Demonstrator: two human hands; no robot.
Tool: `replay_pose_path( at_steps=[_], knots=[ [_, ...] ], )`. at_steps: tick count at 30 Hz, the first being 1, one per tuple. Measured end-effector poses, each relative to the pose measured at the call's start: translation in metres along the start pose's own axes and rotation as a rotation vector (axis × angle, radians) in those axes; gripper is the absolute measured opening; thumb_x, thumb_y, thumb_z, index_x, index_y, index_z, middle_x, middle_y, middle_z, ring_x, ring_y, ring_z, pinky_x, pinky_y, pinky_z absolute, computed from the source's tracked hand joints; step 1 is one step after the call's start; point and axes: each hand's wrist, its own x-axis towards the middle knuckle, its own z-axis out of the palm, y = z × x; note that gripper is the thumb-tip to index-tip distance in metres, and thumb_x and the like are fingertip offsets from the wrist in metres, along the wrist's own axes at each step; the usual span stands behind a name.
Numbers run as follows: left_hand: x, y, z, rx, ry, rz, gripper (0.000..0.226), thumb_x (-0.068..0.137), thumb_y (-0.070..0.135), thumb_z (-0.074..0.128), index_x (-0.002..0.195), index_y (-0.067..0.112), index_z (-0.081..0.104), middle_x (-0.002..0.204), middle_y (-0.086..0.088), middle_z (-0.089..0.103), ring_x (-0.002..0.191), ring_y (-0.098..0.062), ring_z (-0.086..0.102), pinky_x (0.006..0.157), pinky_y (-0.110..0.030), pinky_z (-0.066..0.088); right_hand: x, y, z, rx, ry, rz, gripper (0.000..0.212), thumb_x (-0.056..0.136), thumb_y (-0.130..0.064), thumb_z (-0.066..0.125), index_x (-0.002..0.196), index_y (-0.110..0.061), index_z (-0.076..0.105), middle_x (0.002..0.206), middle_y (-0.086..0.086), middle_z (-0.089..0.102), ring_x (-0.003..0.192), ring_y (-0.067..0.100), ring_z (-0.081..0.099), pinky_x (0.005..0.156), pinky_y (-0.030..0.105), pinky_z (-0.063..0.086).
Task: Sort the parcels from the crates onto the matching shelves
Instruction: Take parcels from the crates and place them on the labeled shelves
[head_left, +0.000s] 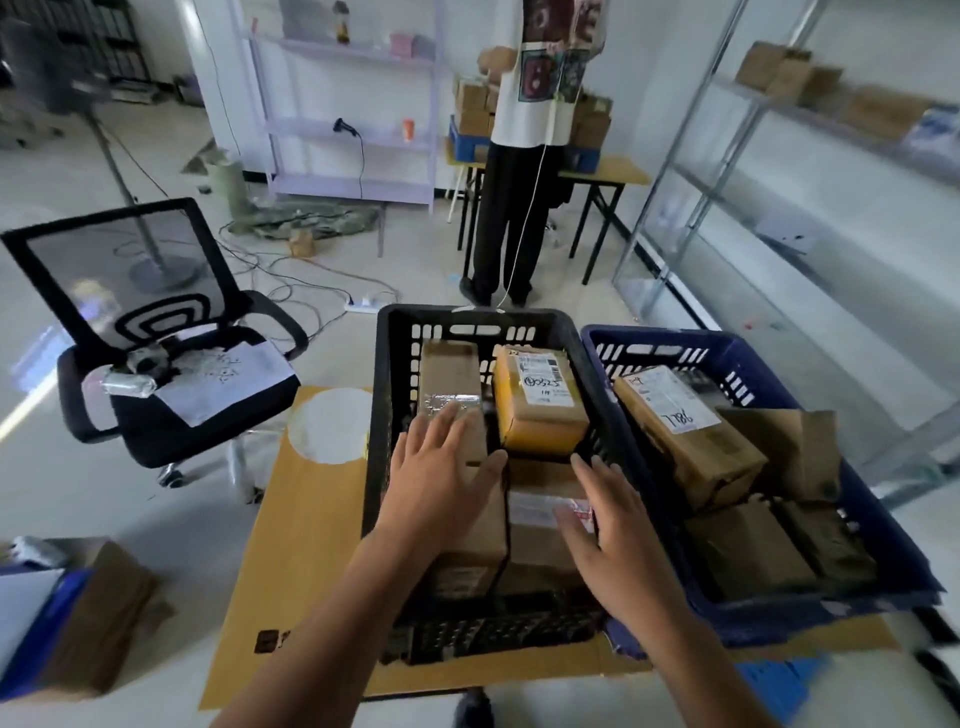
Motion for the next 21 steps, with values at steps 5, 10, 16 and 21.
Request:
replay_pose_path(
  at_steps=[5,10,16,21],
  knots=[
    [0.062,0.006,0.017,-0.07,-0.035,-0.072,0.09,0.086,0.081,0.019,0.16,0.031,0.022,0.17,0.004,0.016,0.157,-0.024,0.008,0.126,-0.05,0.01,0.061,0.012,0.001,0.009,0.002,0.035,0.08,0.093,-0.077,0.026,0.164,-0.041,0.013,0.172,-0.009,0.014,0.159,0.011,0.001,0.128,0.042,0.014],
    [0.12,0.023,0.041,-0.219,-0.13,-0.139,0.074,0.098,0.064,0.044,0.158,0.024,0.026,0.163,-0.001,0.032,0.147,-0.018,0.031,0.118,-0.043,0.029,0.126,0.024,0.0,-0.073,0.016,0.032,0.069,0.103,-0.058,0.041,0.163,-0.034,0.017,0.17,0.002,0.027,0.16,0.026,0.011,0.129,0.052,0.017],
    [0.158,0.025,0.068,-0.34,-0.171,-0.299,0.056,0.099,0.053,0.054,0.146,0.025,0.042,0.131,0.008,0.057,0.105,0.001,0.049,0.088,-0.023,0.034,0.164,0.038,0.016,-0.144,0.005,0.025,0.068,0.103,-0.055,0.042,0.162,-0.027,0.024,0.161,0.01,0.042,0.157,0.033,0.02,0.129,0.054,0.014],
    [0.163,0.023,0.084,-0.447,-0.188,-0.343,0.032,0.1,0.044,0.055,0.131,0.036,0.05,0.092,0.028,0.057,0.08,0.01,0.053,0.064,-0.018,0.037,0.167,0.045,0.02,-0.136,0.047,0.028,0.066,0.1,-0.055,0.047,0.158,-0.027,0.03,0.157,0.01,0.048,0.157,0.031,0.019,0.129,0.05,0.001]
  ],
)
